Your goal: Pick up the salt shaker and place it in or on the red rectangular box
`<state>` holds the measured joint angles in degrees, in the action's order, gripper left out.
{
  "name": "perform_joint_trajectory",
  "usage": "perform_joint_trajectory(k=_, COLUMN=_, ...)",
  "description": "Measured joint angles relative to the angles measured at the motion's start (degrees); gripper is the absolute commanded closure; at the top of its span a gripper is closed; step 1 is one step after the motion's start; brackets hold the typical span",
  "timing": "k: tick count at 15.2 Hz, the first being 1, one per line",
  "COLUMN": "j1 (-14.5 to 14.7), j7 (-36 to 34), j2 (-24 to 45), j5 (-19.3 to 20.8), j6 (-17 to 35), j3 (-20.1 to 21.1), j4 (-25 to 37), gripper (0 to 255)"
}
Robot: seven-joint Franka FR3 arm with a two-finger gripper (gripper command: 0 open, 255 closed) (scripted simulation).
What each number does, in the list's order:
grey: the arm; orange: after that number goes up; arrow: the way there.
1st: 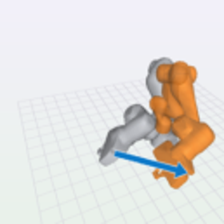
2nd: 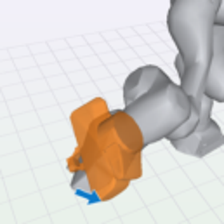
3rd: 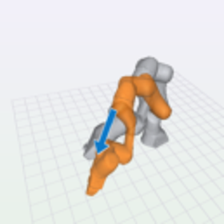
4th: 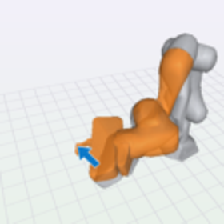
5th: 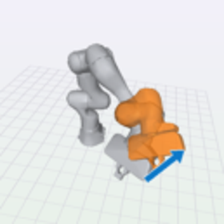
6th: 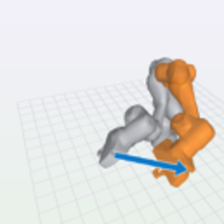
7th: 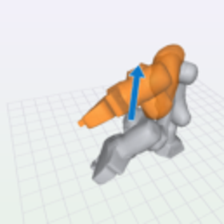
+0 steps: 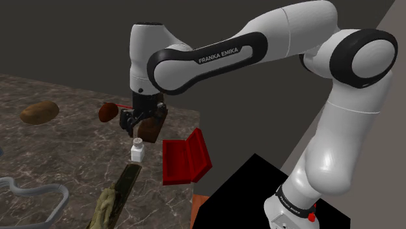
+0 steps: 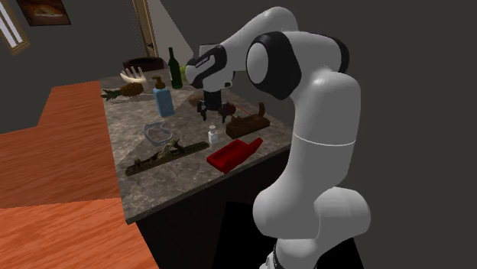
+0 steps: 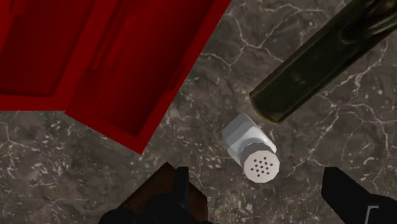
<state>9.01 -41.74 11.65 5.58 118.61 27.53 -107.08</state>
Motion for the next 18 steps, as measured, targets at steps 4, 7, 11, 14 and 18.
perform_joint_trajectory(k=4, j1=1.3, j7=-2.0, j2=4.0, j5=1.7, j6=1.4, j3=-0.1, j4=1.9, gripper=0)
perform_joint_trajectory(k=7, j1=1.6, j7=-2.6, j2=5.2, j5=2.4, j6=3.3, j3=-0.3, j4=1.0, gripper=0)
perform_joint_trajectory(k=11, j1=1.7, j7=-2.9, j2=6.0, j5=2.9, j6=4.9, j3=-0.5, j4=0.1, gripper=0)
perform_joint_trajectory(k=14, j1=1.7, j7=-2.9, j2=6.1, j5=3.0, j6=5.0, j3=-0.5, j4=0.1, gripper=0)
perform_joint_trajectory(k=18, j1=1.7, j7=-2.9, j2=6.1, j5=3.0, j6=5.0, j3=-0.5, j4=0.1, gripper=255)
